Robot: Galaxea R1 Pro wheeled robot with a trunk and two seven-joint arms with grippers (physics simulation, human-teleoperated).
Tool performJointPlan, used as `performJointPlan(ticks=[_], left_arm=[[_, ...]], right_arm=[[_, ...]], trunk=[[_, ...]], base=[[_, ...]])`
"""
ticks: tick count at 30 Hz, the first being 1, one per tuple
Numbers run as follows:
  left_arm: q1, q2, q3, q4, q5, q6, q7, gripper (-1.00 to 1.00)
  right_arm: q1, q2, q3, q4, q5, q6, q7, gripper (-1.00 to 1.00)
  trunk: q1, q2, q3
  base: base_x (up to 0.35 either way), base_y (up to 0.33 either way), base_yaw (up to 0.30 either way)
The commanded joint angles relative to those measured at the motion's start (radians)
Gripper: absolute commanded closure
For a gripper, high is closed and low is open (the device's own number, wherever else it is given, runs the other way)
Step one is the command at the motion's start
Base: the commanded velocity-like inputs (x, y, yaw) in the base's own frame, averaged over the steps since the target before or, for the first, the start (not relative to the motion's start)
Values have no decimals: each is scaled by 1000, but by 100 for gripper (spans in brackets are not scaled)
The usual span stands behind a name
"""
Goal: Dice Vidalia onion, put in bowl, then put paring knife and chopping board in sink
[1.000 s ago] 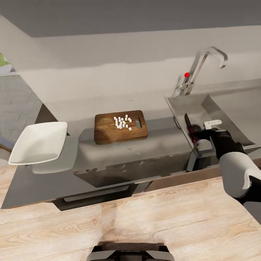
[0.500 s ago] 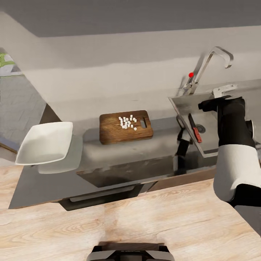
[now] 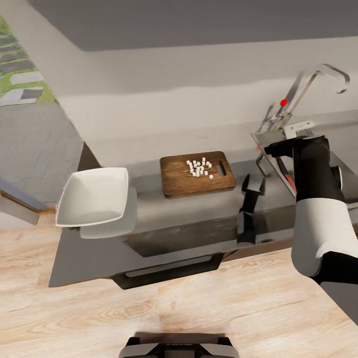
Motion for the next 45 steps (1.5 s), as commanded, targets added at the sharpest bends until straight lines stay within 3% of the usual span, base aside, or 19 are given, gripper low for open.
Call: performJointPlan(ticks=[1,15,35,39,42,45], left_arm=[[-2,-1,-9,4,8,-6,1,-100],[-2,-1,-9,4,8,-6,1,-100],[-2,-9,-9,1,12,-9,7,-100],[-2,-11,-8,2,12,-9,10,-100],[-2,-11,-8,2,12,-9,10,-100],[-2,-10,-7,2,12,-9,9,-100]], right_arm=[[-1,-1,-2,-1,10,2,10,-100],[-1,-3,-3,5,12,-1,10,-100],[-1,-1,-5,79,3,-5,15,-100],[-1,0,-10,69,-77,-5,14,-100],[-1,-2,-12,64,-163,-4,10,-100],[-1,-3,-9,62,-193,-4,9,-100]], trunk=[[0,-1,-1],[0,-1,-1],[0,-1,-1],[0,-1,-1],[0,-1,-1],[0,-1,-1]], base=[[0,294,0],[-6,280,0],[-51,16,0],[0,0,0],[0,0,0],[0,0,0]])
